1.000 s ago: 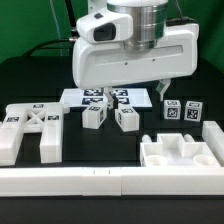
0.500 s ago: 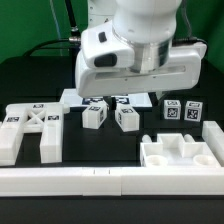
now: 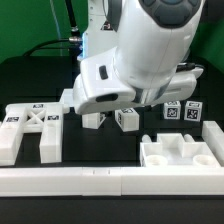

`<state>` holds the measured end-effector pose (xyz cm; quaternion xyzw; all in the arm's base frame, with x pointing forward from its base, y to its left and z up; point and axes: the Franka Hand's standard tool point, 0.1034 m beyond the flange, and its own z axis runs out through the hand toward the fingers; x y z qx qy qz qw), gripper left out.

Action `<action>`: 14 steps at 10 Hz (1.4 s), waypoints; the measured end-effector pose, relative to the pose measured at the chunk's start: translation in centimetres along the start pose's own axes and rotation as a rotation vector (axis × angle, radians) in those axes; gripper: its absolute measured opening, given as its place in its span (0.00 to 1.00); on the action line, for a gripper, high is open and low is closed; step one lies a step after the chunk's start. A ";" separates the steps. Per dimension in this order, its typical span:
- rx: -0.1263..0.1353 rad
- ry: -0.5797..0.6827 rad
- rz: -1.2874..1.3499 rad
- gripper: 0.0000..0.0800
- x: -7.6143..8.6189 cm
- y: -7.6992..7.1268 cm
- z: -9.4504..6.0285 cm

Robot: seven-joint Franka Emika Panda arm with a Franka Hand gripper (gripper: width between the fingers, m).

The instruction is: Assemble chair

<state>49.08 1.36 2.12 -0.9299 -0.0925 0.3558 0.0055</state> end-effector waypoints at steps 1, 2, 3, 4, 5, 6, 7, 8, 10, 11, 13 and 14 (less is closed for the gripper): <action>0.001 0.002 -0.002 0.81 0.2 0.1 0.3; 0.003 -0.007 -0.003 0.81 0.2 0.2 0.6; 0.007 -0.026 -0.007 0.81 0.0 0.2 0.7; 0.007 -0.022 -0.006 0.81 0.2 0.3 0.5; 0.012 -0.056 -0.005 0.81 -0.3 0.3 0.3; 0.023 -0.145 -0.005 0.81 -0.8 0.1 0.3; 0.030 -0.207 -0.005 0.81 -0.4 0.1 0.3; 0.031 -0.218 -0.008 0.81 0.5 0.2 0.5; 0.027 -0.196 -0.012 0.74 1.0 0.2 0.6; 0.027 -0.195 -0.012 0.74 1.0 0.2 0.6; 0.027 -0.197 -0.013 0.51 1.0 0.1 0.7; 0.026 -0.197 -0.014 0.36 1.0 0.0 0.7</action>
Offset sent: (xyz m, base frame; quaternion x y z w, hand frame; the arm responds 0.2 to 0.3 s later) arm 0.0056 -0.0045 0.0045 0.0076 -0.0108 -0.0042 0.9999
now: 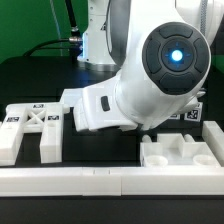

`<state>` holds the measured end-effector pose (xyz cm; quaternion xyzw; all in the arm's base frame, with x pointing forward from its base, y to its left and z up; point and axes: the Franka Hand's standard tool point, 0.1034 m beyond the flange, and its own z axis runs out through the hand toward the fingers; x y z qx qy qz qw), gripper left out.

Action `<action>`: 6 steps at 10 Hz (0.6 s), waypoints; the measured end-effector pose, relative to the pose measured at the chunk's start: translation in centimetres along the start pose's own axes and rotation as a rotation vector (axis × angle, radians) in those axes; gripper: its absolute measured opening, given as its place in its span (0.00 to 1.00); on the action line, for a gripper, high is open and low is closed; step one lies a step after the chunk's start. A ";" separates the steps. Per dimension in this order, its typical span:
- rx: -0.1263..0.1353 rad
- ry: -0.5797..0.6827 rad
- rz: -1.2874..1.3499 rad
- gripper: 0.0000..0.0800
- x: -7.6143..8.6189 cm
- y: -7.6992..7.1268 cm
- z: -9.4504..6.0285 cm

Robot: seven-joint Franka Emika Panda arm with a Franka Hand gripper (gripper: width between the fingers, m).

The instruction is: Assemble chair

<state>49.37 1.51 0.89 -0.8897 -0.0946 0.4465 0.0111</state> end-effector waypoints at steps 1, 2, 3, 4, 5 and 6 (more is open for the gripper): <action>-0.001 -0.002 -0.005 0.36 0.0 -0.1 0.0; 0.001 -0.002 -0.009 0.36 0.0 -0.2 0.0; 0.003 -0.002 -0.011 0.36 -0.1 -0.4 -0.3; 0.002 -0.006 -0.017 0.36 -0.3 -0.9 -0.6; 0.013 -0.019 -0.007 0.36 -0.9 -1.9 -1.2; 0.032 -0.038 0.004 0.36 -1.9 -3.1 -2.7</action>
Offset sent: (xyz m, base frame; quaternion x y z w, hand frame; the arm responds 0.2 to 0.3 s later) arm 0.0031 0.0190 0.0185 0.0218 -0.0172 -0.0077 0.9996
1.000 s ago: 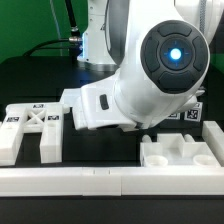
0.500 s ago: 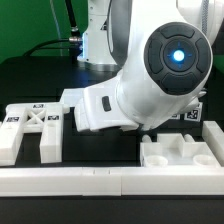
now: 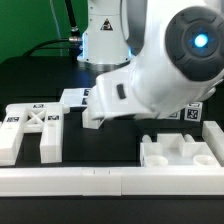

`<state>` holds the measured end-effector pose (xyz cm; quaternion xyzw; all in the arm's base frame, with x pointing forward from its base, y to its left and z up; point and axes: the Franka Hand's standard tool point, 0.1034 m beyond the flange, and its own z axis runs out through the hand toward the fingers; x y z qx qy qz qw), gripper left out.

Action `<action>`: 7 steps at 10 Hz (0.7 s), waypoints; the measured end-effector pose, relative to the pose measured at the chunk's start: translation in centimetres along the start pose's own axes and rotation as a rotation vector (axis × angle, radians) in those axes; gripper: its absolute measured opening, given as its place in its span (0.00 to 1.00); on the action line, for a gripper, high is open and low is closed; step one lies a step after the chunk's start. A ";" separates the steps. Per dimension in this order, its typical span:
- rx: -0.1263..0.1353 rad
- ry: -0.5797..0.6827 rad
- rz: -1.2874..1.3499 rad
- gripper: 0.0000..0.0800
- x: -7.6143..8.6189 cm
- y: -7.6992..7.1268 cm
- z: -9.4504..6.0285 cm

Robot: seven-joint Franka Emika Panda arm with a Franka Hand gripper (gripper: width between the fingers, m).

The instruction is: Assemble chair

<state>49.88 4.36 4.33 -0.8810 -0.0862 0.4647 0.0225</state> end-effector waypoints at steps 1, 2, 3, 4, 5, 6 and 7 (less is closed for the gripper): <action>0.020 -0.009 -0.001 0.36 -1.2 -0.8 -1.6; 0.027 -0.003 -0.001 0.36 -1.6 -0.7 -2.3; 0.026 0.005 -0.001 0.36 -1.4 -0.6 -2.2; 0.022 0.035 0.000 0.36 -0.9 -0.6 -2.5; 0.023 0.042 0.000 0.36 -0.8 -0.6 -2.5; 0.026 0.095 0.002 0.36 0.2 -0.5 -3.0; 0.019 0.181 0.002 0.36 0.6 -0.6 -4.6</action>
Offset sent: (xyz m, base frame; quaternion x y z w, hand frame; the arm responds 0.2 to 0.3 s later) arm 0.0000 0.0000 0.0000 0.0000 0.0650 0.0000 0.9979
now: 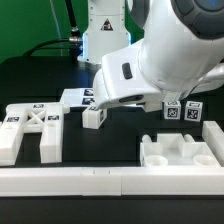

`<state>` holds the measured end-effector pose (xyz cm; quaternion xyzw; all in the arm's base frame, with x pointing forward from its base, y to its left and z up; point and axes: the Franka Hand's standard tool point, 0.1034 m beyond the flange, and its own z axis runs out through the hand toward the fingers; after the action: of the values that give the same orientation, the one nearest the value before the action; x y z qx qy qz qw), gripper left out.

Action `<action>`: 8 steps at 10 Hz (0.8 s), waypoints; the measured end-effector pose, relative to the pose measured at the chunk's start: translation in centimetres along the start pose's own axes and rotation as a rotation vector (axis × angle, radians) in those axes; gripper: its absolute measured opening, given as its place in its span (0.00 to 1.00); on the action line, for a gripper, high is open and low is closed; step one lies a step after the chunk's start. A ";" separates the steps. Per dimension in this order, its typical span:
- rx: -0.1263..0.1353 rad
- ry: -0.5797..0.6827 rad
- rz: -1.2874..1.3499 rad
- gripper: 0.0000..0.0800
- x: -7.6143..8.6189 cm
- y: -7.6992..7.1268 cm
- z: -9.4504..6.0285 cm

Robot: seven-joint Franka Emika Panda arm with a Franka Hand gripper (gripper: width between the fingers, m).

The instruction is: Assemble chair

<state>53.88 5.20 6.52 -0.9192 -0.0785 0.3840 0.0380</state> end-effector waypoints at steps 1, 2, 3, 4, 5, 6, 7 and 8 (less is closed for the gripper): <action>-0.002 0.054 0.002 0.36 -0.5 0.0 -1.5; -0.004 0.088 0.003 0.36 -1.0 0.1 -2.9; -0.010 0.160 0.005 0.36 -0.7 0.3 -4.4; -0.018 0.233 0.007 0.36 -0.5 0.5 -5.1; -0.026 0.289 0.009 0.36 -0.3 0.6 -5.0; -0.035 0.361 0.011 0.36 0.0 0.7 -5.3; -0.042 0.413 0.012 0.36 0.1 0.8 -5.4; -0.054 0.502 0.014 0.36 0.6 0.9 -5.9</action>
Offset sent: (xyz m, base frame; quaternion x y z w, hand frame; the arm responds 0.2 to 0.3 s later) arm 0.0050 -0.0079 0.0246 0.0056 0.1522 0.0001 0.9883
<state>58.56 4.32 10.11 -0.9870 -0.0704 0.1418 0.0291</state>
